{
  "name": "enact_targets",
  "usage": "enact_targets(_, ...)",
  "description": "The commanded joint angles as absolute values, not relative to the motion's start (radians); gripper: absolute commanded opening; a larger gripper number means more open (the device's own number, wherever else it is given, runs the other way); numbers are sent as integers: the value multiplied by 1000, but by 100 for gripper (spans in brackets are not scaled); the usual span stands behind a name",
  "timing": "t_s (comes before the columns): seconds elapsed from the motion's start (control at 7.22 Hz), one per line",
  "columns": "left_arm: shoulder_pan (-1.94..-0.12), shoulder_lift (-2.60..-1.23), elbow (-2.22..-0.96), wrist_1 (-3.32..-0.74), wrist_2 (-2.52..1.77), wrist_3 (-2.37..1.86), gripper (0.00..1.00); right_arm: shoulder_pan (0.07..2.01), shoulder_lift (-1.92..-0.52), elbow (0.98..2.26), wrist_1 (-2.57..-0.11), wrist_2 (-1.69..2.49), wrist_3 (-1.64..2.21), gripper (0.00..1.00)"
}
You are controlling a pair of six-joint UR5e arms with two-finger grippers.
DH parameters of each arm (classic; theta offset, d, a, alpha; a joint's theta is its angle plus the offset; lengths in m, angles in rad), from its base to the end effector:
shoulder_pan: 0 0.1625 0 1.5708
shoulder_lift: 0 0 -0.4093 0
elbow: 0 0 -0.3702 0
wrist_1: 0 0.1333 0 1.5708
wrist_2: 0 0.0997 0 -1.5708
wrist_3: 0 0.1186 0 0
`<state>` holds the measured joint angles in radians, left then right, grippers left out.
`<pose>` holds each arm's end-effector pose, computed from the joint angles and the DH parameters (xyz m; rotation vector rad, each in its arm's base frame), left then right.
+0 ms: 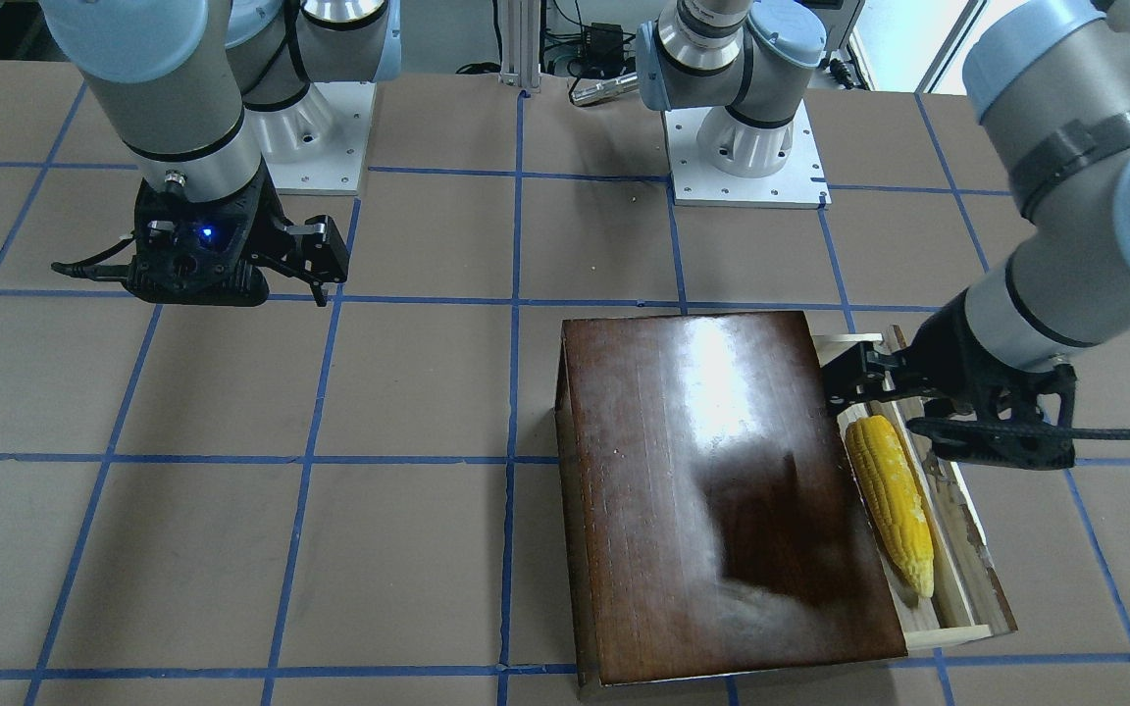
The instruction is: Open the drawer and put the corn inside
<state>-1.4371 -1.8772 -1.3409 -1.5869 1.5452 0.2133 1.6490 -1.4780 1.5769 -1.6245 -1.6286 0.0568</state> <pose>-0.0577 -0.5939 0.3972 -0.1214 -3.0951 -0.1345 0.1652 -0.4892 0.4107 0.0350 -3.0800 -0.0635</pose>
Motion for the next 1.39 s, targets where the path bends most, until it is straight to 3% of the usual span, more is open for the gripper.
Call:
enact_targets(0.0, -1534, -1855, -1351, -1589, 1558, 120, 100, 1649, -1477, 1577, -1624, -1628, 57, 100)
enact_targets(0.69, -1595, -1743, -1472, -1588, 1549, 67, 100, 1649, -1477, 1577, -1624, -1628, 57, 100)
enact_targets(1.25, -1589, -1720, -1483, -1583, 1542, 71, 100, 1649, -1479, 1577, -1625, -1631, 57, 100)
